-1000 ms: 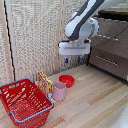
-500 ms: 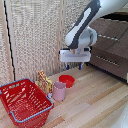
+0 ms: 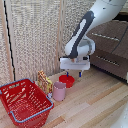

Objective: Transport the gripper mindfully toward the orange-red bowl and clasp it to elevate with ease. Ensure your robot's arm aligns efficiently with the top drawer's opening. Carefully slide the orange-red bowl into the designated spot with precision. After confirmation, withdraw the gripper gently. Close the drawer smoothly by transitioning the gripper to its handle.

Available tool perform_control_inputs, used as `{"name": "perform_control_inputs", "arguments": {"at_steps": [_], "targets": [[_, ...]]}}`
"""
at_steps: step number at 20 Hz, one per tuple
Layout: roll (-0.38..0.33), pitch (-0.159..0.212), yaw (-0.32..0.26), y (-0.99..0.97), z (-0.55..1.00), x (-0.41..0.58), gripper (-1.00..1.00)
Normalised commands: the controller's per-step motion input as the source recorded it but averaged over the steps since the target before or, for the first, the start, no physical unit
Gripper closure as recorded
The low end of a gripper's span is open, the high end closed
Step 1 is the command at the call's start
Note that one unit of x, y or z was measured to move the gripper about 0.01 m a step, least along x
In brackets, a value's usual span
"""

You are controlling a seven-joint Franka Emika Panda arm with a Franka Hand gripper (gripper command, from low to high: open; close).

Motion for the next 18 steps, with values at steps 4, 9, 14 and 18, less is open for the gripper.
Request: {"name": "perform_control_inputs", "arguments": {"at_steps": [4,9,14,18], "targets": [[-0.081,0.041,-0.006,-0.03,-0.37,-0.004,-1.0],[-0.071,0.003,0.0,0.0,-0.26,0.0,1.0],[0.0,0.009,0.0,0.0,0.0,0.006,1.0],[0.0,0.005,0.0,0.0,-0.02,0.079,1.0]]}}
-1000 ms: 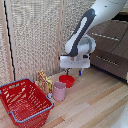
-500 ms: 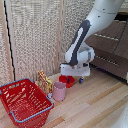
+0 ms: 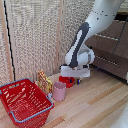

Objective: Transport the gripper mindfully toward the orange-red bowl and clasp it to elevate with ease. Ensure your robot's arm aligns efficiently with the top drawer's opening. Carefully slide the orange-red bowl into the designated spot with precision. After confirmation, withdraw the gripper gently. Close the drawer smoothly by transitioning the gripper to its handle.

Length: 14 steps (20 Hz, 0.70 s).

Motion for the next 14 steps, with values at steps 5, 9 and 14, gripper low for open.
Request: {"name": "perform_control_inputs", "arguments": {"at_steps": [5,9,14], "targets": [[0.0,0.003,-0.027,0.0,0.0,0.157,1.0],[-0.017,0.003,-0.002,0.0,0.3,0.152,1.0],[-0.005,0.0,0.0,0.0,0.53,0.266,1.0]]}}
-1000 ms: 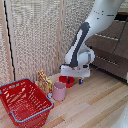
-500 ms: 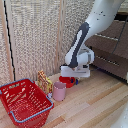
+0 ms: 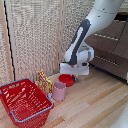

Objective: Transport the gripper mindfully toward the orange-red bowl and clasp it to elevate with ease. Ensure your robot's arm aligns efficiently with the top drawer's opening. Carefully slide the orange-red bowl into the designated spot with precision. After confirmation, withdraw the gripper gently. Close the drawer smoothly by transitioning the gripper to its handle.

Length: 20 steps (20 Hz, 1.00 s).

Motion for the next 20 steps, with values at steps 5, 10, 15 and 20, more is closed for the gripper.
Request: {"name": "perform_control_inputs", "arguments": {"at_steps": [5,10,15,20], "targets": [[-0.031,0.016,-0.006,-0.02,0.67,0.294,1.0],[-0.038,0.027,-0.04,0.0,0.67,0.228,1.0],[-0.056,0.046,-0.053,0.0,0.69,0.225,1.0],[-0.064,0.039,-0.069,0.0,0.72,0.221,1.0]]}}
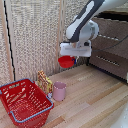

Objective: Transport the gripper mindfully toward the orange-red bowl and clasp it to elevate with ease. Ensure your robot's arm aligns efficiently with the top drawer's opening. Carefully slide the orange-red bowl into the designated spot with precision. After confirmation, withdraw the gripper gently. Close the drawer smoothly by transitioning the gripper to its handle.

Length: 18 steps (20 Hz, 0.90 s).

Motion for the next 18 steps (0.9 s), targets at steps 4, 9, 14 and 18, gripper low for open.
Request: {"name": "perform_control_inputs", "arguments": {"at_steps": [4,9,14,18], "targets": [[-0.067,0.031,-0.082,0.0,0.76,0.206,1.0],[-0.071,0.008,-0.094,0.0,0.76,0.202,1.0],[-0.062,0.001,-0.122,0.02,0.76,0.102,1.0],[-0.035,0.016,-0.146,-0.09,0.79,0.055,1.0]]}}
